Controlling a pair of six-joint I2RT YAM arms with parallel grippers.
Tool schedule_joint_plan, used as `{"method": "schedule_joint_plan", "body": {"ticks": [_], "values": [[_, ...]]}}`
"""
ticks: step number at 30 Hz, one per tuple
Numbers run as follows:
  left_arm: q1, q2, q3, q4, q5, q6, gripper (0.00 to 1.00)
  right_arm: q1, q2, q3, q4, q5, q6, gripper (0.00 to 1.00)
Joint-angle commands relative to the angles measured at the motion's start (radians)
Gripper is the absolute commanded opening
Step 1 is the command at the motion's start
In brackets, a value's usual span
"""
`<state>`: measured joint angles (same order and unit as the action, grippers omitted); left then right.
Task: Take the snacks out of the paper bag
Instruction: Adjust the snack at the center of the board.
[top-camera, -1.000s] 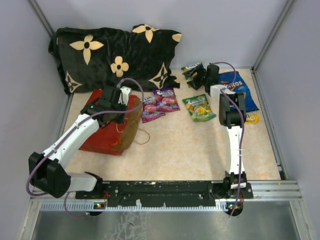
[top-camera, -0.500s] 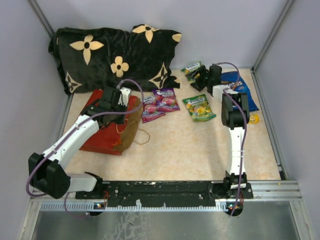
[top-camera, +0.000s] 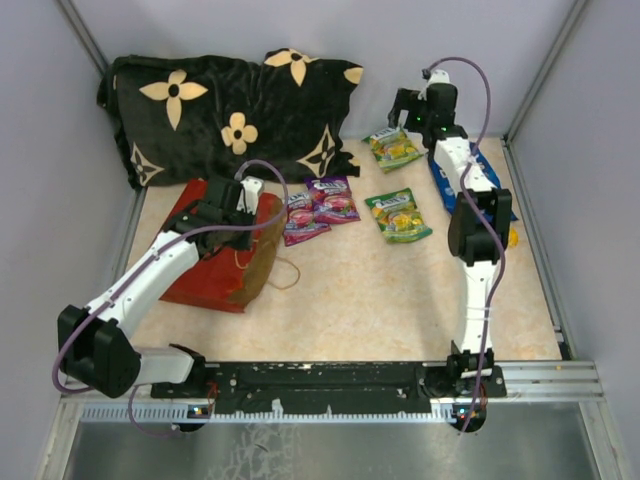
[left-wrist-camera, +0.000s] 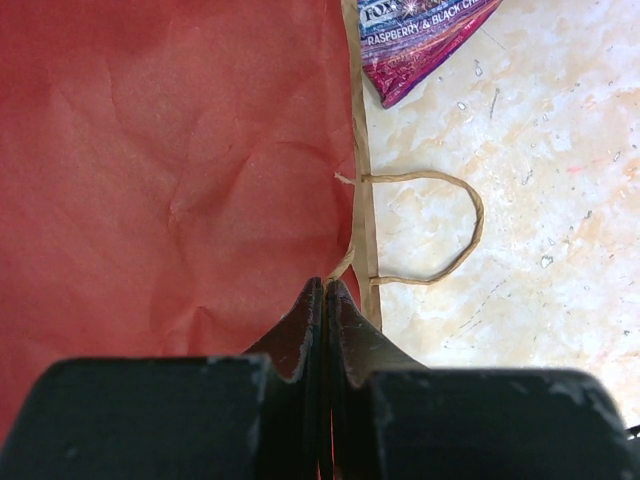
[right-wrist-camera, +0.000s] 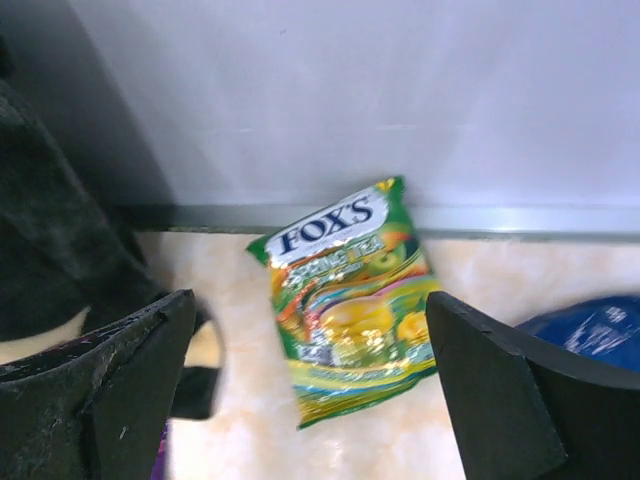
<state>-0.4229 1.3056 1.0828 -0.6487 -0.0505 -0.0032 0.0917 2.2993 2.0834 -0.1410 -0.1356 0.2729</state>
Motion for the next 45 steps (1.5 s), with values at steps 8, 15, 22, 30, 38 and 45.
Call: {"method": "schedule_joint_plan", "body": {"ticks": [8,15,22,30,38,45], "values": [[0.003,-0.036,-0.028,0.047,0.05,-0.014,0.05,0.009,0.22,0.196,0.075,0.032,-0.367,0.99],[0.004,-0.038,-0.035,0.053,0.061,-0.01,0.05,0.015,0.282,0.215,-0.07,-0.083,-0.323,0.96],[0.003,-0.02,-0.035,0.069,0.108,-0.009,0.05,0.048,0.167,-0.015,-0.085,-0.034,-0.248,0.92],[0.003,0.017,-0.031,0.07,0.128,-0.012,0.05,0.094,-0.014,-0.287,-0.068,0.197,-0.105,0.94],[0.003,0.031,-0.031,0.077,0.143,-0.005,0.04,0.097,-0.222,-0.544,0.146,0.224,-0.065,0.97],[0.003,-0.001,-0.038,0.09,0.131,-0.004,0.04,0.114,-0.553,-0.761,0.299,0.191,-0.15,0.99]]}}
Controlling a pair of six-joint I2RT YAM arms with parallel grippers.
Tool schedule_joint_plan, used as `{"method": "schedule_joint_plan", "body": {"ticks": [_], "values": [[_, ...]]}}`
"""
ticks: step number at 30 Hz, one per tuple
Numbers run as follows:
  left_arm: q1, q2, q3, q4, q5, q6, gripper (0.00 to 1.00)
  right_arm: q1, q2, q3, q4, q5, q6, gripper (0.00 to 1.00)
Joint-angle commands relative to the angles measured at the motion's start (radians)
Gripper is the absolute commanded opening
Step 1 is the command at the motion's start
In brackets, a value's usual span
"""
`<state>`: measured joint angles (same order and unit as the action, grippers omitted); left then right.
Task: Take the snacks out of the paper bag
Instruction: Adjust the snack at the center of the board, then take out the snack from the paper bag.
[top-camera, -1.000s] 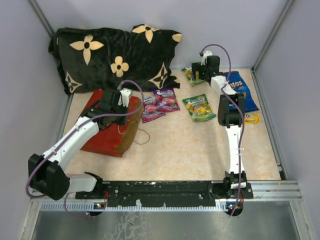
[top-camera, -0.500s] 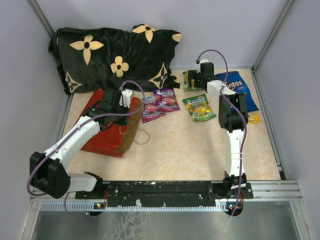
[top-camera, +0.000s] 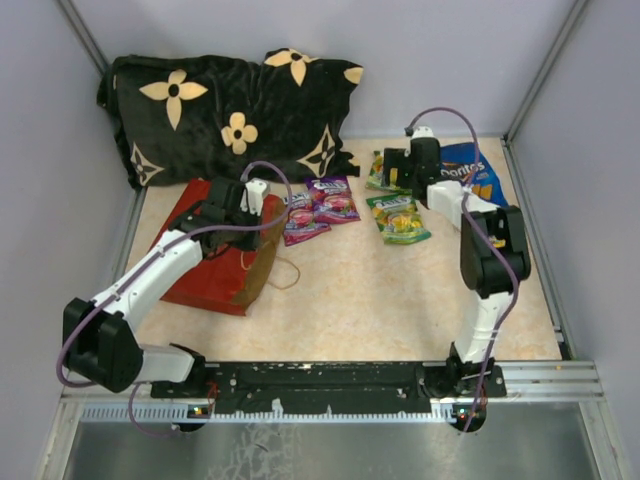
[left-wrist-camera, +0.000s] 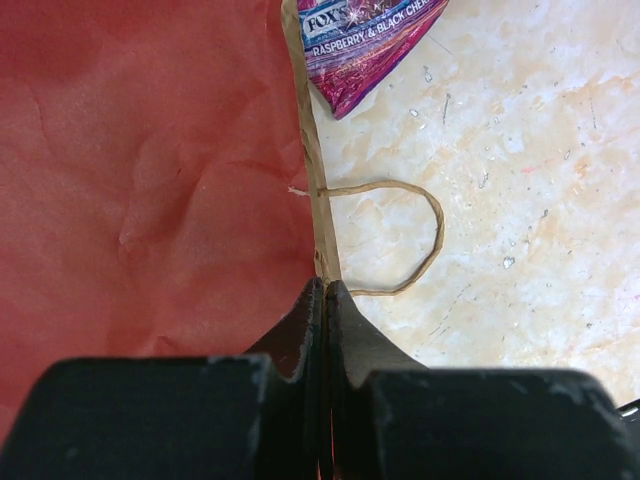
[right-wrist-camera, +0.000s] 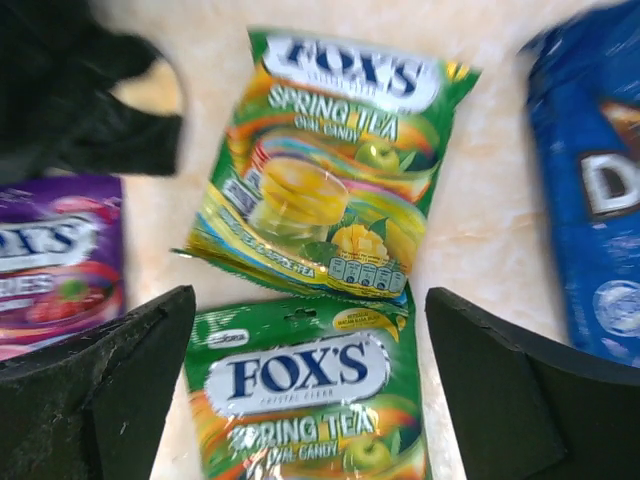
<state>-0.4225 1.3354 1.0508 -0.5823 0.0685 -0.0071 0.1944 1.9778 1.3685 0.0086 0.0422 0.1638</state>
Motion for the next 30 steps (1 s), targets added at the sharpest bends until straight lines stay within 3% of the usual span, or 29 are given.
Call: {"method": "schedule_joint_plan", "body": {"ticks": [1,8,18,24,28,30], "values": [[0.003,-0.032,-0.006,0.023,0.016,-0.001,0.05,0.015,-0.269,-0.075,0.125,0.031,-0.032,0.99],[0.003,-0.066,-0.001,0.03,0.014,-0.001,0.12,0.101,-0.476,-0.331,0.002,0.19,-0.024,0.94],[0.002,-0.074,0.003,0.035,0.017,-0.004,0.22,0.158,-0.386,-0.482,0.058,0.173,0.064,0.89],[0.001,-0.15,0.058,0.02,-0.028,-0.001,0.0,0.198,-0.45,-0.516,0.121,0.212,0.124,0.91],[0.001,-0.195,0.063,0.053,-0.046,-0.02,0.0,0.31,-0.564,-0.541,0.206,0.223,0.173,0.96],[0.001,-0.191,0.089,0.036,-0.053,-0.027,0.0,0.379,-0.61,-0.578,0.313,0.138,0.277,0.97]]}}
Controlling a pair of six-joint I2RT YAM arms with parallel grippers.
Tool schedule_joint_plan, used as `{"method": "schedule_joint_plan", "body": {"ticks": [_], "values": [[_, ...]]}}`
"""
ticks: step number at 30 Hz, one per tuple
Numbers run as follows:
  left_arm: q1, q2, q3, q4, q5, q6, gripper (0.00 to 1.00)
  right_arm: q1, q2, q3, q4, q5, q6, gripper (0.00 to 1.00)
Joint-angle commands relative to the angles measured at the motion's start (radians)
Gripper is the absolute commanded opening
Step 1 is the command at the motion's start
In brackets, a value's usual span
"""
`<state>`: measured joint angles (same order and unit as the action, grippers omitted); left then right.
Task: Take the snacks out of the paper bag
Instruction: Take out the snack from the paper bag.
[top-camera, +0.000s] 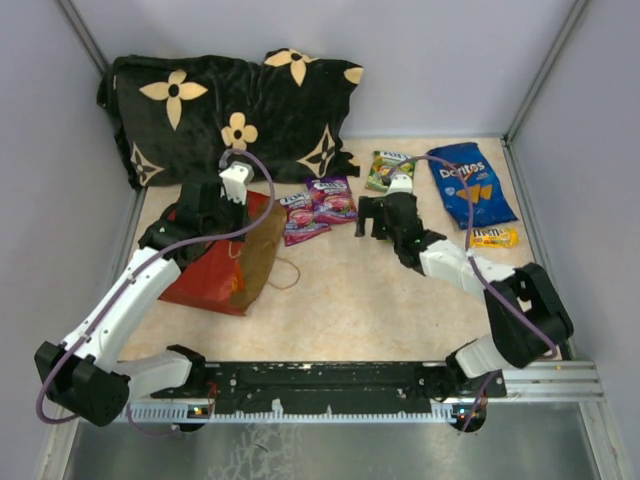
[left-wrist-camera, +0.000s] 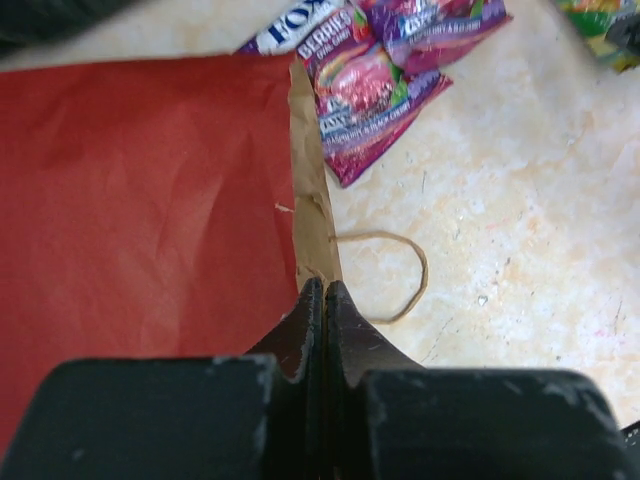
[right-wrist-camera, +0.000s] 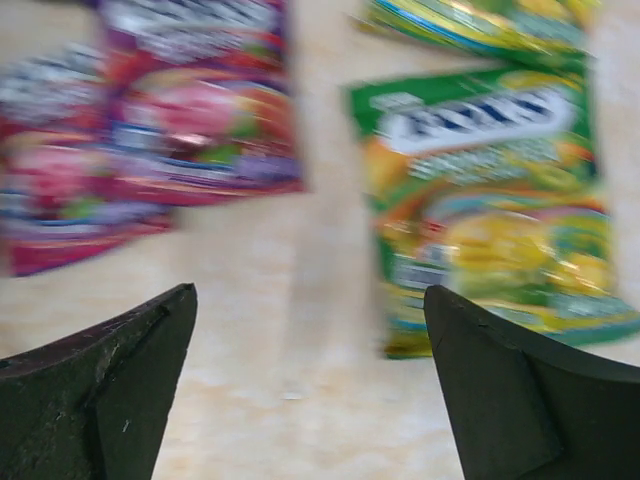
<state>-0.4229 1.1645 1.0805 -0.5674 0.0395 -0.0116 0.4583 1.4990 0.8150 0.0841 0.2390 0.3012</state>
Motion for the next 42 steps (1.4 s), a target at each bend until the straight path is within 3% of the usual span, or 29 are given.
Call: {"method": "schedule_joint_plan", "body": {"ticks": [1,5,12,21,35,40,42], "values": [[0.001,-0.013,0.08,0.001,-0.03,-0.023,0.0,0.139,-0.14,-0.05,0.312,-0.124,0.218,0.96],[-0.002,0.003,0.147,-0.049,-0.068,-0.022,0.0,0.232,-0.064,-0.087,0.599,-0.321,0.488,0.88],[-0.004,-0.003,0.165,-0.076,-0.118,-0.024,0.0,0.403,0.297,0.143,0.698,-0.408,0.55,0.78],[-0.005,-0.036,0.131,-0.085,-0.11,-0.019,0.0,0.492,0.647,0.454,0.606,-0.441,0.572,0.72],[-0.006,-0.057,0.107,-0.077,-0.114,-0.027,0.0,0.533,0.779,0.589,0.446,-0.429,0.501,0.7],[-0.007,-0.073,0.08,-0.046,-0.128,-0.024,0.0,0.566,0.798,0.593,0.49,-0.466,0.512,0.53],[-0.006,-0.081,0.07,-0.036,-0.133,-0.025,0.0,0.574,0.799,0.586,0.513,-0.478,0.515,0.37]]}}
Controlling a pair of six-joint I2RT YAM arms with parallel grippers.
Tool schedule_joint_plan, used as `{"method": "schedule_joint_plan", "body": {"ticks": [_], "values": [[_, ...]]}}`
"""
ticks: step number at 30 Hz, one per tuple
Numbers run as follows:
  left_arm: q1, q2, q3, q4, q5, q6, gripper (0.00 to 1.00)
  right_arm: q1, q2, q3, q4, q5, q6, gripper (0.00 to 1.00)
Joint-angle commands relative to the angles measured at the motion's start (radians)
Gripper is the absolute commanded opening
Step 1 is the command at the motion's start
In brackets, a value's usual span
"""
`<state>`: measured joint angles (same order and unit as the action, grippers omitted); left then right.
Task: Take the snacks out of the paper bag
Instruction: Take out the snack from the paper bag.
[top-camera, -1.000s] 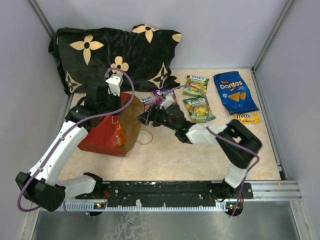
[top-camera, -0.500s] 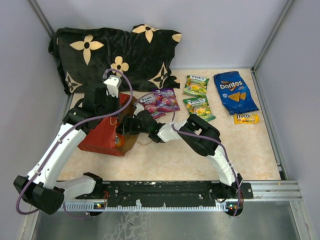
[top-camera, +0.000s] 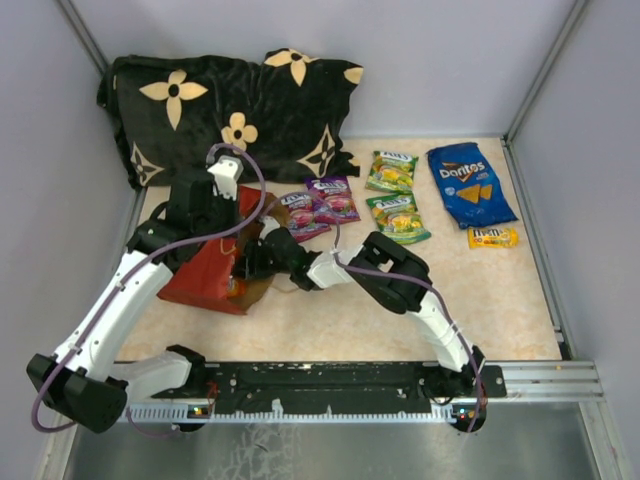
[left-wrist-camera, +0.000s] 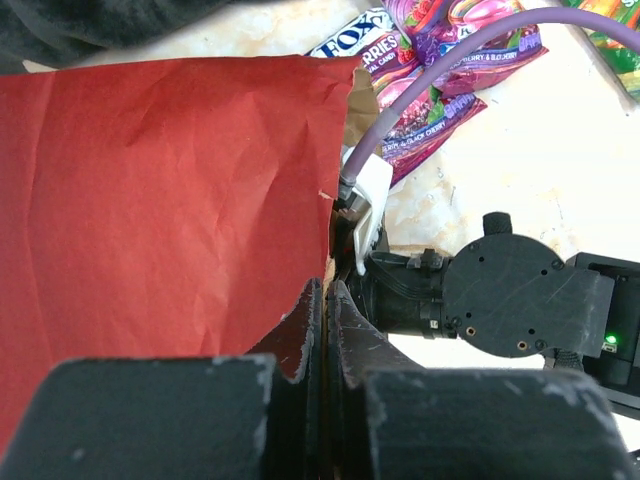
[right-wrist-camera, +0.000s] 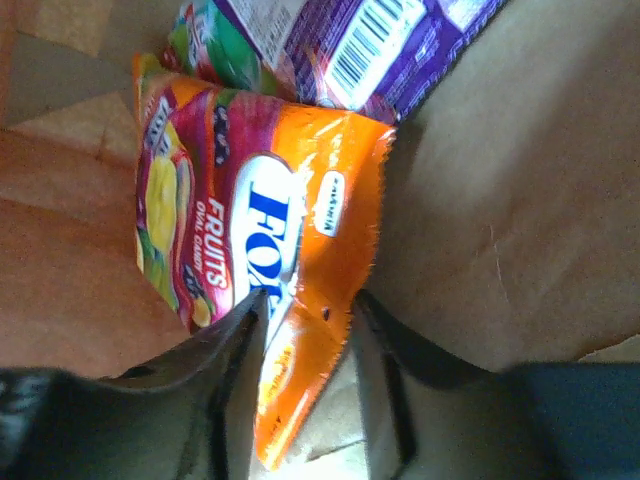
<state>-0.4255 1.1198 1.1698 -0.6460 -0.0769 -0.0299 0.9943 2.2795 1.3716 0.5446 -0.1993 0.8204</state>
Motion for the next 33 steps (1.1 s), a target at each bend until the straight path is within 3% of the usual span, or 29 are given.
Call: {"method": "schedule_joint_plan", "body": {"ticks": [1,4,14,20,26,30,33], "values": [[-0.004,-0.041,-0.023,0.048,-0.02,-0.008,0.0,0.038,0.012,0.024,0.065,-0.049,0.0,0.27],[-0.003,-0.05,-0.039,0.063,-0.033,-0.006,0.01,0.038,-0.032,0.004,0.073,-0.06,-0.012,0.0],[-0.004,-0.046,-0.074,0.092,-0.1,0.005,0.01,0.017,-0.463,-0.193,-0.109,-0.081,-0.186,0.0],[-0.003,-0.053,-0.11,0.124,-0.11,0.005,0.01,-0.095,-0.841,-0.44,-0.157,-0.118,-0.24,0.0],[-0.001,-0.068,-0.147,0.135,-0.121,0.007,0.01,-0.226,-1.094,-0.4,-0.644,-0.137,-0.615,0.0],[-0.001,-0.067,-0.151,0.154,-0.114,0.013,0.01,-0.264,-1.108,-0.266,-1.004,-0.078,-0.803,0.0],[-0.002,-0.062,-0.151,0.152,-0.101,0.014,0.01,-0.263,-1.065,-0.186,-1.17,-0.152,-0.868,0.0]]}}
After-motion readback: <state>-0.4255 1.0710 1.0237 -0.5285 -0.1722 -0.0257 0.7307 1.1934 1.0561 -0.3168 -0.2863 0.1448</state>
